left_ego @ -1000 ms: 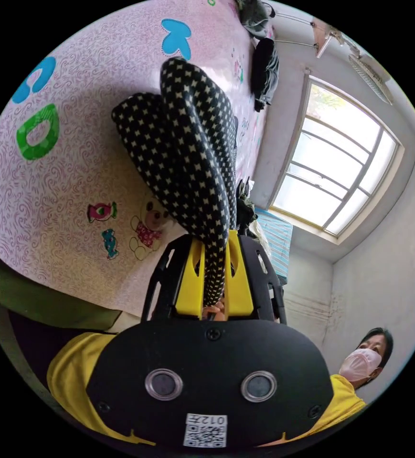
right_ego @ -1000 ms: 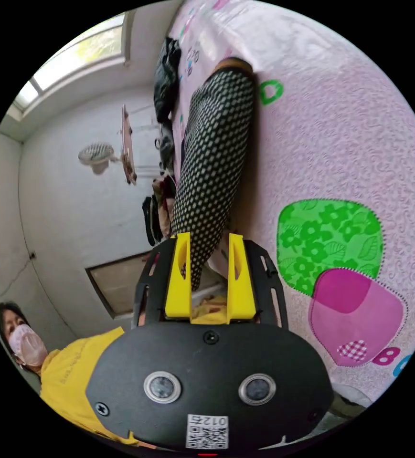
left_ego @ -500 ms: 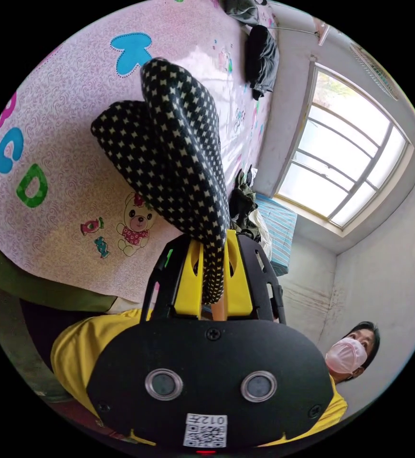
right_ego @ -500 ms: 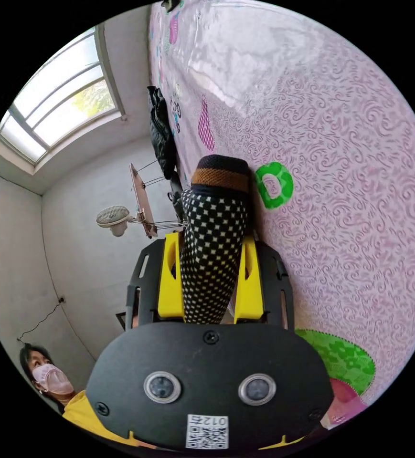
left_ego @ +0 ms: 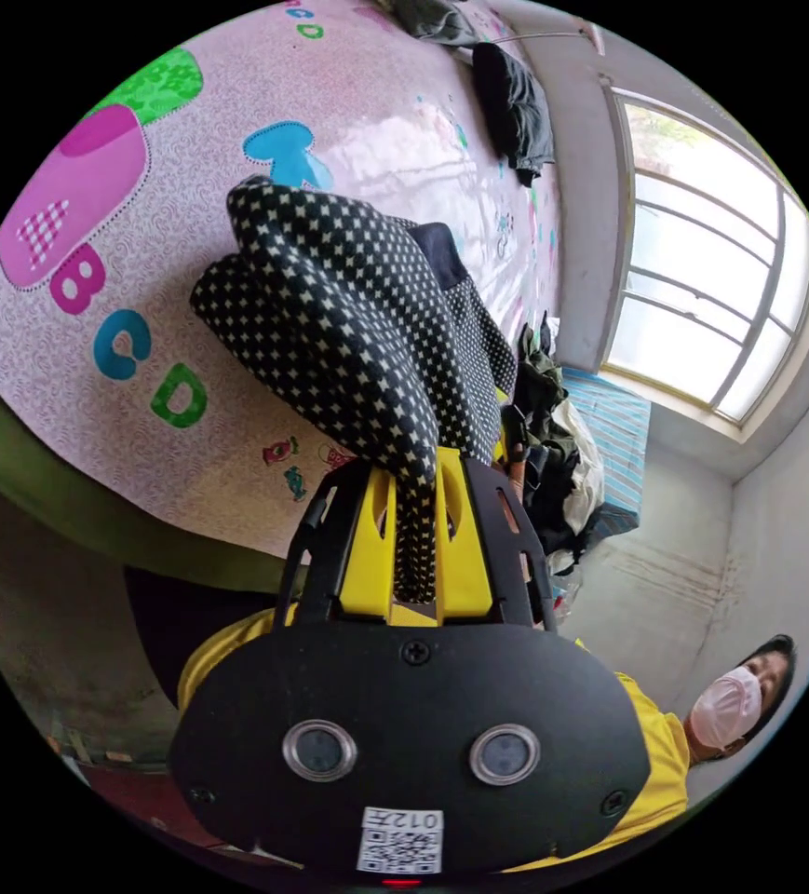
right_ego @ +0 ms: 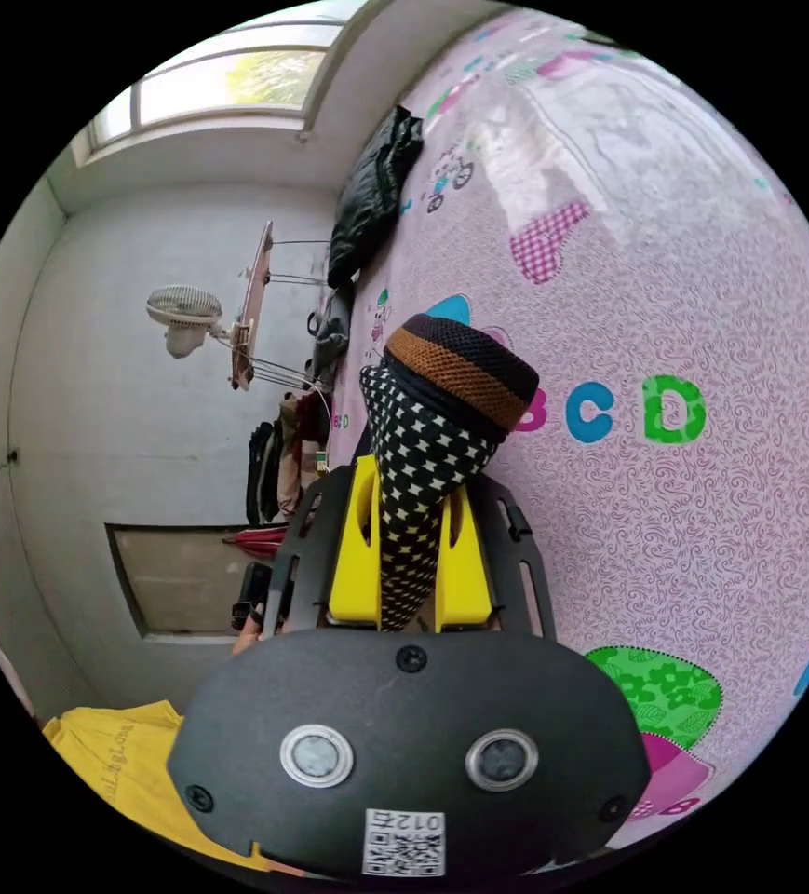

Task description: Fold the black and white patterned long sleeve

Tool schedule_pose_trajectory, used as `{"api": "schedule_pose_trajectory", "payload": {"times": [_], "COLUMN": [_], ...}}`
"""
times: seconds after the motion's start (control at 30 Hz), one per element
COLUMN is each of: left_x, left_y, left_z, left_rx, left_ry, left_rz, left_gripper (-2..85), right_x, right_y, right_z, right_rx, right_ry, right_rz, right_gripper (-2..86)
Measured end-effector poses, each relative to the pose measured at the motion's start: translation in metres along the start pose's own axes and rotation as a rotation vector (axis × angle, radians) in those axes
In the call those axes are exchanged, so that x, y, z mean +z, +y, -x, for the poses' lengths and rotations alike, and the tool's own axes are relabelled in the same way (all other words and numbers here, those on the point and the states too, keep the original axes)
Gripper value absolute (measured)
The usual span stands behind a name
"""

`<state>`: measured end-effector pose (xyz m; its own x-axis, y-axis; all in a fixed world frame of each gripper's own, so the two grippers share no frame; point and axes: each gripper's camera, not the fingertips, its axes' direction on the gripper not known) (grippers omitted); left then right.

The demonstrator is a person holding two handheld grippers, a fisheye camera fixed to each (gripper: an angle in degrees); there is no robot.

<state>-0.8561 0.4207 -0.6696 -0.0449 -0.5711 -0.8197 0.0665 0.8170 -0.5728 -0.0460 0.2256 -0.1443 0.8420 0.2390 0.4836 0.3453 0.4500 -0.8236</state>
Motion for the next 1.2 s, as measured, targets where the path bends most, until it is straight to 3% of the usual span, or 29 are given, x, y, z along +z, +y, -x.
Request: {"api": "schedule_pose_trajectory", "payload": {"times": [0.33,0.53,0.73,0.97,1.07,1.2], "left_x": [-0.091,-0.216,-0.440,-0.778,-0.880,-0.946], "left_y": [0.095,0.141,0.148,0.142,0.118,0.061], "left_z": [-0.084,-0.101,-0.120,-0.200,-0.190,-0.088], "left_rx": [0.137,0.205,0.331,0.553,0.541,0.312], "left_ry": [0.012,0.097,0.061,-0.124,-0.111,-0.006], "left_rz": [-0.083,-0.166,-0.317,-0.573,-0.601,-0.558], "left_gripper": [9.0,9.0,9.0,9.0,8.9,8.7], "right_x": [0.000,0.053,0.186,0.341,0.413,0.514], "right_y": [0.041,0.067,0.065,0.044,0.034,0.035], "right_z": [0.175,0.307,0.489,0.722,0.765,0.755], "right_rx": [-0.315,-0.481,-0.665,-0.791,-0.716,-0.569], "right_ry": [0.062,0.015,-0.117,-0.408,-0.447,-0.329], "right_rz": [0.023,0.037,0.099,0.036,0.067,0.201], "right_gripper": [7.5,7.5,7.3,7.4,7.6,7.4]}}
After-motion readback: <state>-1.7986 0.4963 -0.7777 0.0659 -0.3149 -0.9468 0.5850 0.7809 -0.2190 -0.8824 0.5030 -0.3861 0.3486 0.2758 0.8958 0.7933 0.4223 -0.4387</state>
